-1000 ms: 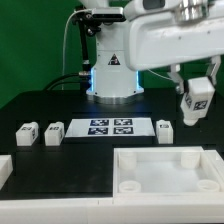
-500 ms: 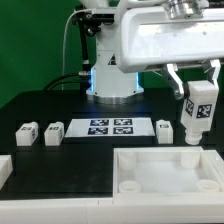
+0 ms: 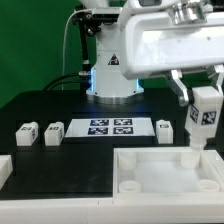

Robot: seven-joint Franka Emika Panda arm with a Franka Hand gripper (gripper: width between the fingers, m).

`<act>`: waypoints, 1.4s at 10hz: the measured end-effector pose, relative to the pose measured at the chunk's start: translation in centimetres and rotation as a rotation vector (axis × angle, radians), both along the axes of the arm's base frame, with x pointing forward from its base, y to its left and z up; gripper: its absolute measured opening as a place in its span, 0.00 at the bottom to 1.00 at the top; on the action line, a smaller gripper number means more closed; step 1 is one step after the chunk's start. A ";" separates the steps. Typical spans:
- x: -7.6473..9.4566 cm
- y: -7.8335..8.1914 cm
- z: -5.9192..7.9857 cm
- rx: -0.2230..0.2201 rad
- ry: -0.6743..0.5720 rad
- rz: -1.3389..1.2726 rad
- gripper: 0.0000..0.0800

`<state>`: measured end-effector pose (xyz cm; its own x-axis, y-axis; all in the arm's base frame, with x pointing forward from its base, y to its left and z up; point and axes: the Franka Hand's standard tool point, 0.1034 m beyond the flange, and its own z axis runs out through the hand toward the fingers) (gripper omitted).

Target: Assemble one leg

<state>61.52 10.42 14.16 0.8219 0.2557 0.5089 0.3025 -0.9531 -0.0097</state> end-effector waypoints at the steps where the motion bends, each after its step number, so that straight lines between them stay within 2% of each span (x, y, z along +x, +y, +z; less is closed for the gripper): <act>1: 0.3 0.7 -0.8 0.012 -0.001 0.001 0.37; 3: 0.5 1.8 -3.0 0.024 -0.016 0.005 0.37; 7: 0.9 0.4 -3.9 0.020 -0.014 -0.009 0.37; 14: 0.9 0.3 -4.8 0.025 -0.036 -0.019 0.37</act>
Offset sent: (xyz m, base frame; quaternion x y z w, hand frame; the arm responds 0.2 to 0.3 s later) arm 0.0192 -0.0001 -0.0058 0.0027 0.0421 0.0085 0.9991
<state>62.42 10.76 9.32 0.8074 0.2270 0.5446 0.2848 -0.9583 -0.0228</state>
